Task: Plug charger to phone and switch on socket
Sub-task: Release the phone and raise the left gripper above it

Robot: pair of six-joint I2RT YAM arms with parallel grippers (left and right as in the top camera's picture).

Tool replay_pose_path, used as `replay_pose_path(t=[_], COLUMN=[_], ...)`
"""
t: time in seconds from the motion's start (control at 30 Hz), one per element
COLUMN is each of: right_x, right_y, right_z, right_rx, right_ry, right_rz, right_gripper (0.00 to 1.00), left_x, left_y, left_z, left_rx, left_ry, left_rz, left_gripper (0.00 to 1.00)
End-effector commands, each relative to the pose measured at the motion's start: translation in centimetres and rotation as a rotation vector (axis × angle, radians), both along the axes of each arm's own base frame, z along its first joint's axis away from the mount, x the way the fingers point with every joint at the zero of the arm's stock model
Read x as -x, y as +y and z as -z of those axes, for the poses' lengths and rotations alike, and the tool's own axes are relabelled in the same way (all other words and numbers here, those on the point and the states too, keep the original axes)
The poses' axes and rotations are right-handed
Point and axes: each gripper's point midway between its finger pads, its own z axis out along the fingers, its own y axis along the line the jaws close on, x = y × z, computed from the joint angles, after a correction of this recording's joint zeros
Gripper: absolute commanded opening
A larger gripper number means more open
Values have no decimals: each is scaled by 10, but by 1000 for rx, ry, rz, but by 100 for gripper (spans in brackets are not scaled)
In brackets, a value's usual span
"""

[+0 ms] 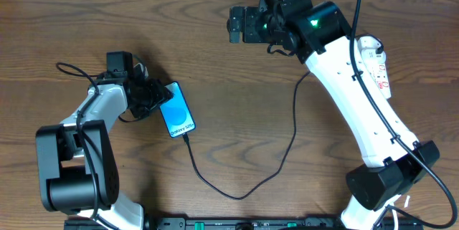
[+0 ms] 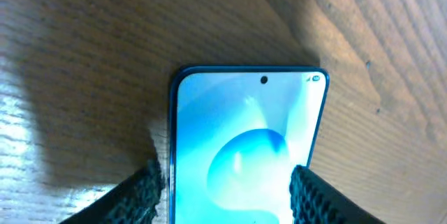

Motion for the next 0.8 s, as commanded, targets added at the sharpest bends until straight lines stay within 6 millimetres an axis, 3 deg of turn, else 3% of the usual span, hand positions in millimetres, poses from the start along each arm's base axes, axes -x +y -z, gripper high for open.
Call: replay_pose_path(t=[0.0, 0.1, 0.47, 0.57, 0.77], right_x=[2, 4, 6, 6, 7], right_y=[0, -1, -4, -4, -4], right_z=[-9, -8, -5, -5, -4], right_rx=[-3, 1, 15, 16, 18], right_ry=[-20, -13, 0, 1, 5], right_rz=[4, 4, 8, 8, 9], right_gripper=[99, 99, 99, 99, 99], left_x=[10, 10, 9, 5, 0], left_y=[8, 8, 10, 12, 23], left_z=[12, 12, 6, -8, -57], left_rx=[-56, -56, -66, -87, -175], left_ry=[45, 45, 41, 24, -8], left_rz=[1, 1, 7, 33, 105], left_gripper=[65, 88, 90, 90, 91])
